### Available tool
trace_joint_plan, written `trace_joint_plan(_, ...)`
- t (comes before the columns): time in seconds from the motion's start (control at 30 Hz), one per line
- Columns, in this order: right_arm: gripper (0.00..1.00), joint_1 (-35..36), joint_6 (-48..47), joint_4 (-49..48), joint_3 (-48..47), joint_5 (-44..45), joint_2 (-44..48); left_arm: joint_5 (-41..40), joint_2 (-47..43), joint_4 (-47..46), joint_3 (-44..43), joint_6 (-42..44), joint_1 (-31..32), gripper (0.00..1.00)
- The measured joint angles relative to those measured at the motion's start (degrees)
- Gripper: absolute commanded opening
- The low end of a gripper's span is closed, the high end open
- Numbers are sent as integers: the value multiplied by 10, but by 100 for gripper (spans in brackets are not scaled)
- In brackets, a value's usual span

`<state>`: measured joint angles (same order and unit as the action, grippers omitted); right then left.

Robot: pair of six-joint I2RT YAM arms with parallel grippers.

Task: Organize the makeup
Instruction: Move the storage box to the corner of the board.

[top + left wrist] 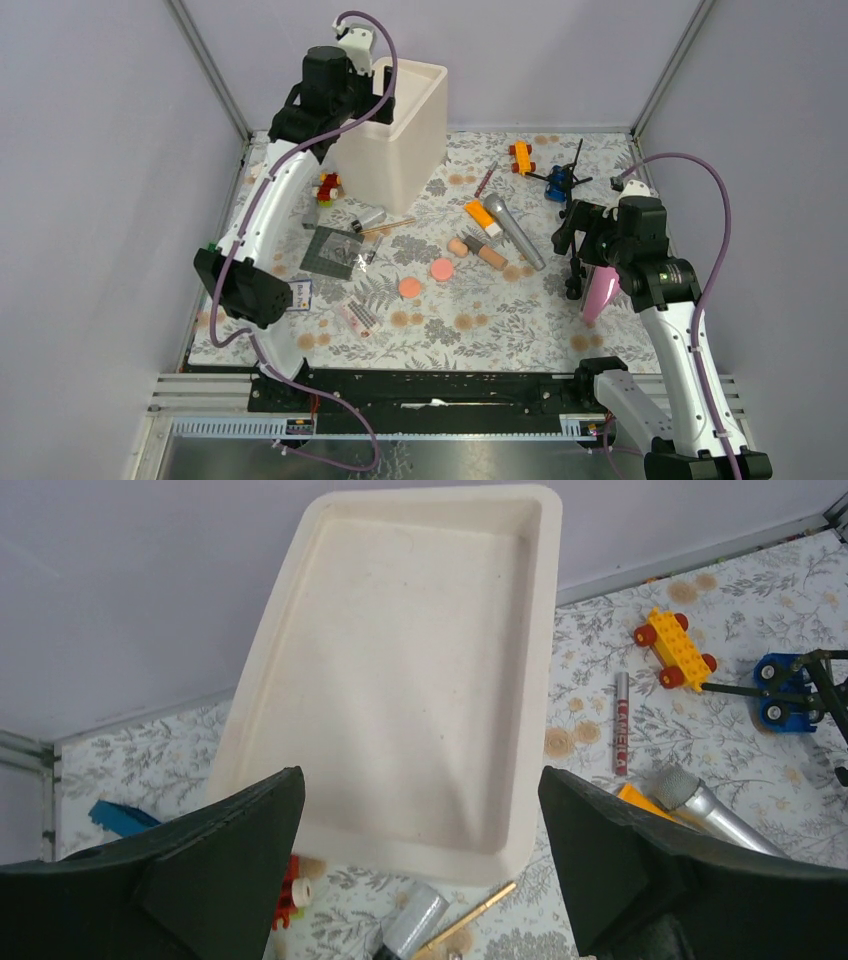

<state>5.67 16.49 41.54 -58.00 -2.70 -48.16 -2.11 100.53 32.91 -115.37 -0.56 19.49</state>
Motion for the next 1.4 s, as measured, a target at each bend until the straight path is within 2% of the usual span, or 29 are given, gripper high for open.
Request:
trace_joint_plan(0.3, 99, 0, 0, 0, 0, 0, -1, 27, 79, -1, -79, 43, 0, 99)
trace_joint_plan(0.57, 99, 0, 0, 0, 0, 0, -1, 33, 130, 1, -99, 49, -3, 99)
trace_joint_plan(0.87, 99, 0, -1, 0, 1, 0, -1, 48, 148, 5, -102, 41, -28, 98)
trace_joint_plan(1.4, 99, 0, -1, -1, 6, 1, 0, 71, 181, 8, -96, 30, -30, 81)
